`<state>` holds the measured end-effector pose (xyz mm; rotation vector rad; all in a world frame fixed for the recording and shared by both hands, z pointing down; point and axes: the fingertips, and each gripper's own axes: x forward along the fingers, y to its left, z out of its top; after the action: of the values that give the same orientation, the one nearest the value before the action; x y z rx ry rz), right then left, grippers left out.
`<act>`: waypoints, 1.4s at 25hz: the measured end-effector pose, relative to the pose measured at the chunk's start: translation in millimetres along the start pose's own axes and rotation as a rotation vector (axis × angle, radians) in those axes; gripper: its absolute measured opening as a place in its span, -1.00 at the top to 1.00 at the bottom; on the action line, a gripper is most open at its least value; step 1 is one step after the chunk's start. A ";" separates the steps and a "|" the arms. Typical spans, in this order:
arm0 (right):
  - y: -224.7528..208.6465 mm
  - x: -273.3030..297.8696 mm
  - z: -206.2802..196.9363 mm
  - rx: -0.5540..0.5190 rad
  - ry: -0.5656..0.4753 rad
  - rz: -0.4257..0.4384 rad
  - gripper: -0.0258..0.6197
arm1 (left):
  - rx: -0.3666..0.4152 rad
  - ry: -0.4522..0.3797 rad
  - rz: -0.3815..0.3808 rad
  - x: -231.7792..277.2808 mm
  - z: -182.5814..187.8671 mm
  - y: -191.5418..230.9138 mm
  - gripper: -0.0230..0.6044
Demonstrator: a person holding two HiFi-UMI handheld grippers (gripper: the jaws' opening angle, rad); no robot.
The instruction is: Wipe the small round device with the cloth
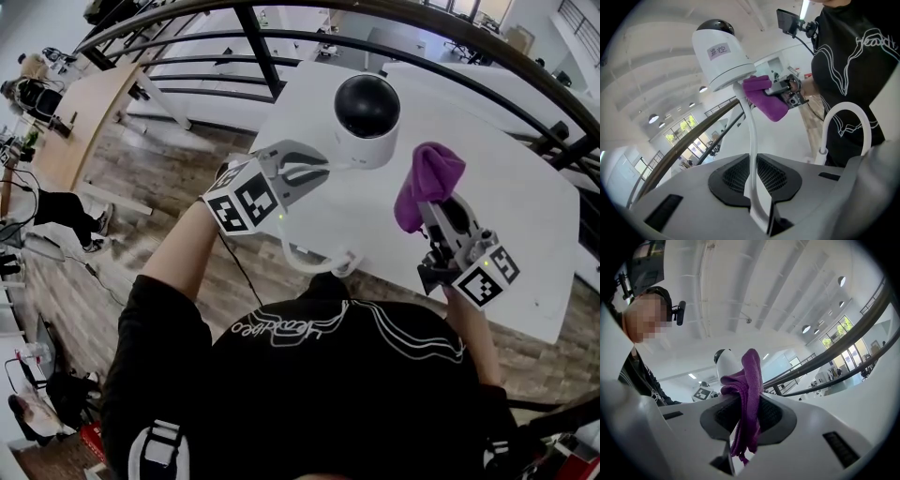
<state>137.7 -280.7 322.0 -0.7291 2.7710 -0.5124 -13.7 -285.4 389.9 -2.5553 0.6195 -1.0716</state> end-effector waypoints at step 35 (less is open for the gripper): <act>42.8 81.2 103.1 -0.336 -0.120 0.484 0.70 | -0.003 -0.003 -0.057 7.7 -6.8 1.0 0.75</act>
<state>81.8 -315.5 200.7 -0.1188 2.8030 0.0896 -14.1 -290.8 398.7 -2.5912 0.5511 -1.0859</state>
